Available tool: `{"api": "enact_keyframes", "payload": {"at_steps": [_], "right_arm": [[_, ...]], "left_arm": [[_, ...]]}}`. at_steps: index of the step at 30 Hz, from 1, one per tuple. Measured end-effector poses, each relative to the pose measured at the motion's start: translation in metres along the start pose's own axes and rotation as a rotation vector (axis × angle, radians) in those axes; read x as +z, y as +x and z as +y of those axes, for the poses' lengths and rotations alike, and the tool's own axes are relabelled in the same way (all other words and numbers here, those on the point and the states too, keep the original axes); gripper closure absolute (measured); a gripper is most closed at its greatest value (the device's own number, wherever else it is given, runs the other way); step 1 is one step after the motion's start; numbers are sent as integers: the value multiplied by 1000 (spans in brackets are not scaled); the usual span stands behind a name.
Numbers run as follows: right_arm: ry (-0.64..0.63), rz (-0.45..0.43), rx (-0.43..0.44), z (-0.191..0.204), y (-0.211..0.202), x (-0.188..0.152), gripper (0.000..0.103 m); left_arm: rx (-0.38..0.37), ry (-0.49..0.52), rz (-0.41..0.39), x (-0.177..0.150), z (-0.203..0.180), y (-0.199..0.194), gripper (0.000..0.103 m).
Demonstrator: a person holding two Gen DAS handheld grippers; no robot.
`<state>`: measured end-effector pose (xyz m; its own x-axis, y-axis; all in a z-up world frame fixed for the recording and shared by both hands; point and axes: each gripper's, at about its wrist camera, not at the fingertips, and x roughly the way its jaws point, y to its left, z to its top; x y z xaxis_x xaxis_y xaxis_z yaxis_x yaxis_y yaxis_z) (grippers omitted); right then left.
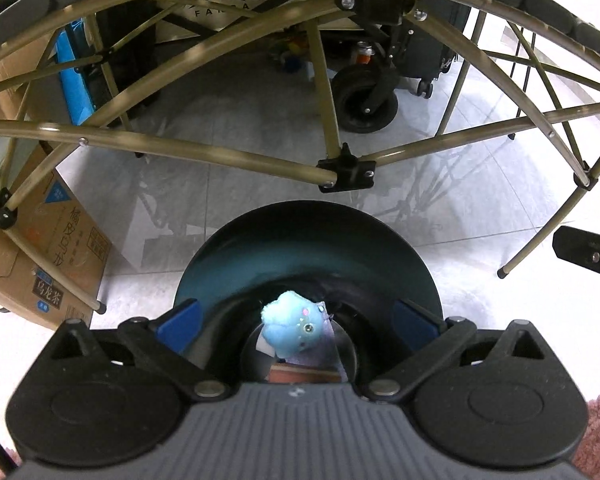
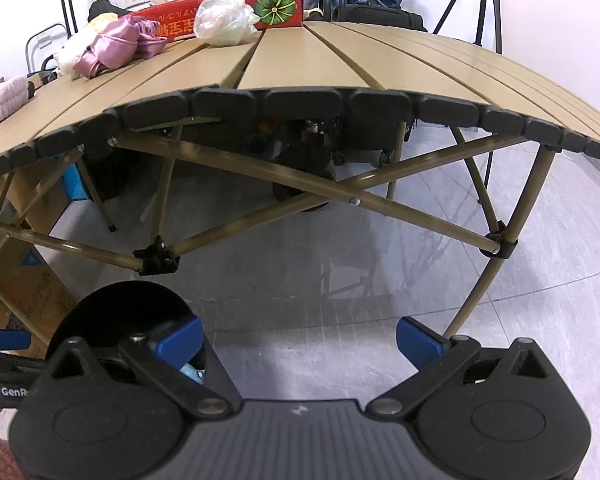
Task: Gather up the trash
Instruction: 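Lower the left gripper over the bin and release the light blue plush, then raise both tools from the bin back up toward the table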
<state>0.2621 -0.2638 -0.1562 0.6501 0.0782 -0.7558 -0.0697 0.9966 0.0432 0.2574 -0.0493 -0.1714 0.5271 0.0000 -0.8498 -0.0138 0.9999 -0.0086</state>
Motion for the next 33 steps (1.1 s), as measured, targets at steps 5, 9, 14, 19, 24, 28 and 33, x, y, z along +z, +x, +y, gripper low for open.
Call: {"api": "enact_keyframes", "payload": {"at_steps": [5,9,14,19,24,28,33], "right_arm": [[-7,10,-2,1,3,0,0],[-13,12,-2,1,4,-1,0],[-21,9,4,3,2,-1,0],[-35,-10,21,9,-6,-1,0],[-55,-34,34,17,-17,-3,0],[-77,-52,51,24,-29,-5,0],[-91,-92,68,29,-48,-4,0]], "left_arm": [[6,-1,3,1,0,1,0],[14,-2,0,0,1,-1,0],[20,-5,-6,1,2,-5,0],[29,-1,-47,1,3,-18,0],[50,37,-114,-3,0,-38,0],[44,39,-160,-4,2,-56,0],[41,16,-209,-4,8,-78,0]]}}
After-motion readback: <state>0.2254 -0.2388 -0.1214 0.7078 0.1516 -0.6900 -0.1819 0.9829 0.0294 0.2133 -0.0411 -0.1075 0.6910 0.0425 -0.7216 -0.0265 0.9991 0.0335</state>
